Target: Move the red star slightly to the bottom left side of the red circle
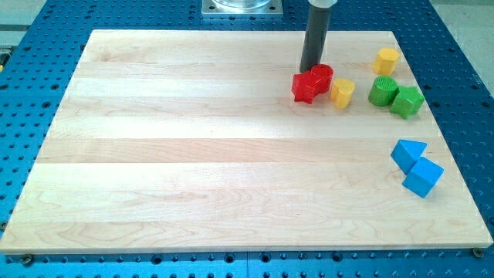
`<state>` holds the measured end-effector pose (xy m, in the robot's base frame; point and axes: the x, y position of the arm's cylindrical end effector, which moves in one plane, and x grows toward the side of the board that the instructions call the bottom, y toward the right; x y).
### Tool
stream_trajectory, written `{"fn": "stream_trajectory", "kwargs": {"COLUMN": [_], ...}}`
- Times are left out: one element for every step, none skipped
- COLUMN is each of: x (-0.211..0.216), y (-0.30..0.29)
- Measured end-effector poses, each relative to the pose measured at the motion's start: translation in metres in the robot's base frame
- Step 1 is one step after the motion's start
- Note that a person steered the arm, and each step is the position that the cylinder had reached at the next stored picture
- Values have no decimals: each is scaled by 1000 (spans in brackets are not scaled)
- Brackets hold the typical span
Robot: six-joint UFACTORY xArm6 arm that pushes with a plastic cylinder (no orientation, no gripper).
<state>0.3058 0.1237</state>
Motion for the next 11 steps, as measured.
{"fn": "stream_trajectory", "kwargs": {"x": [-3,-4,-4,0,17,23,20,20,33,51,56], "y": [19,0,-36,-51,-51,-50,-45,-35,-36,-36,-36]}}
